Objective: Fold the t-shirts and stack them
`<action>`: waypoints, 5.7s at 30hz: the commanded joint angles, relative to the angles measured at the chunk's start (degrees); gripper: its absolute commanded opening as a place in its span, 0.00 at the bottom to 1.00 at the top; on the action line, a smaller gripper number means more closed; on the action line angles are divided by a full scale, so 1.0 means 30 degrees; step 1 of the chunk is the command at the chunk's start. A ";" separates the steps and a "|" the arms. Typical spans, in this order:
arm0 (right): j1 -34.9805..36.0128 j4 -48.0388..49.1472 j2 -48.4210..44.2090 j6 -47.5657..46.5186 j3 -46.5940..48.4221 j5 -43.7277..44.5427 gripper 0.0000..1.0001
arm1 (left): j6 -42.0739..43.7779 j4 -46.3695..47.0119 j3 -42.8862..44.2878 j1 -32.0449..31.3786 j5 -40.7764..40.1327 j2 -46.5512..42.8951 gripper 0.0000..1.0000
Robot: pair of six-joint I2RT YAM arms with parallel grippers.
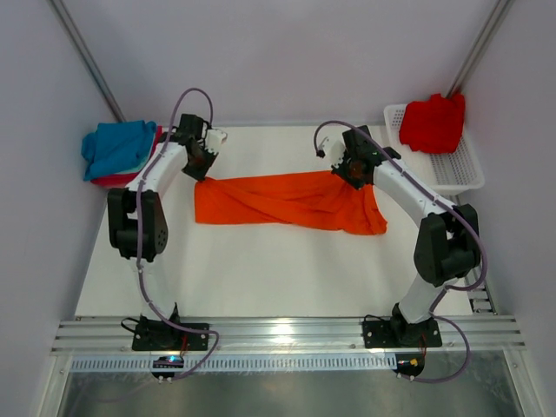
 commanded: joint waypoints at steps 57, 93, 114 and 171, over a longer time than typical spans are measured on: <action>-0.2314 -0.1336 -0.4004 -0.0510 -0.2909 -0.2762 0.94 | -0.1243 0.0193 0.0174 0.0165 0.2190 0.1224 0.00; -0.0849 -0.0078 -0.1312 -0.1391 -0.5584 -0.5078 0.94 | -0.1741 0.0603 -0.3108 0.0077 0.0032 -0.2764 0.01; -0.0849 -0.0312 -0.2512 -0.1391 -0.6638 -0.4433 0.94 | -0.1361 0.3033 -0.2433 0.0018 -0.3397 0.1660 0.54; -0.0849 0.9296 -0.1635 0.3707 -0.8279 0.4296 0.95 | 0.0221 0.2008 -0.4573 -0.0509 1.0782 -0.0157 0.87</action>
